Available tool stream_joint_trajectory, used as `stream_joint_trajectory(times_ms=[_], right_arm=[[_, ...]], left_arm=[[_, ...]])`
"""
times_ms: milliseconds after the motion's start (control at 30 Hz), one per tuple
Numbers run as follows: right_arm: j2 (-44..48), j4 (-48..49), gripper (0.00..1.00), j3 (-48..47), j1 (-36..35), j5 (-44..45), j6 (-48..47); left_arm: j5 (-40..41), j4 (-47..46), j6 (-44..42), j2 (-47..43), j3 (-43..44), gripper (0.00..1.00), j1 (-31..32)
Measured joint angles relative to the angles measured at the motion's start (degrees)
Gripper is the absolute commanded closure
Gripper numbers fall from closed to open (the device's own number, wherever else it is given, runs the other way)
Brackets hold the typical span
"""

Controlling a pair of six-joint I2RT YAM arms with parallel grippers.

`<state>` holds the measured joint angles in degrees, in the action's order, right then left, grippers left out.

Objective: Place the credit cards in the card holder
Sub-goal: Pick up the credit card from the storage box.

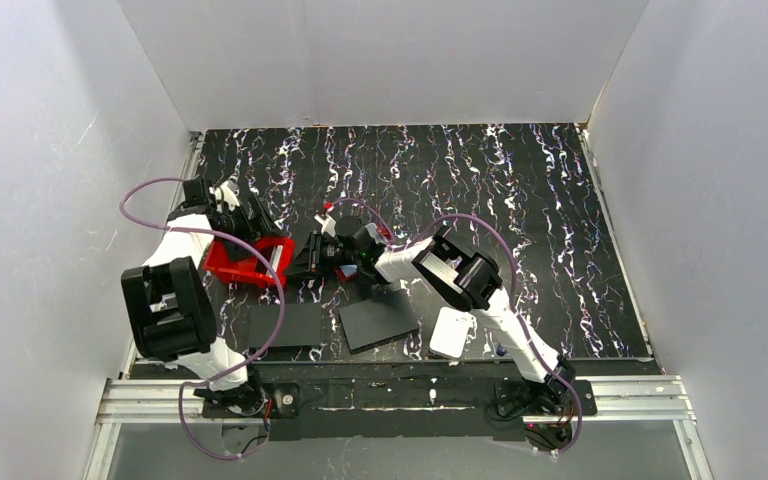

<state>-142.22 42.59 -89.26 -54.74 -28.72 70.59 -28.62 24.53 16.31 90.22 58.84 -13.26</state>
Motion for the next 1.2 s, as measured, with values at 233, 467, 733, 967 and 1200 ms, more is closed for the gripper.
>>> stream_joint_trajectory(times_ms=[233,467,733,967,1200], right_arm=[[-0.8,0.6,0.86,-0.8,0.0,-0.4,0.4],[-1.5,1.1,0.88,-1.4,0.1,-0.6,1.2],[-1.5,1.1,0.89,-1.4,0.3,-1.1,1.3],[-1.5,1.3,0.91,-1.4,0.3,-1.5,1.3],[-1.5,1.3,0.92,-1.4,0.4,-1.5,1.3]], left_arm=[[4.2,0.4,-2.4,4.4,-0.2,0.02,0.4],[1.0,-0.2,-3.2,7.6,-0.2,0.03,0.6],[-7.3,-2.1,-2.2,7.4,-2.4,0.09,0.7],[-6.3,-1.4,-2.5,4.1,-4.0,0.18,0.7],[-6.0,-1.3,-2.6,1.9,-4.2,0.26,0.7]])
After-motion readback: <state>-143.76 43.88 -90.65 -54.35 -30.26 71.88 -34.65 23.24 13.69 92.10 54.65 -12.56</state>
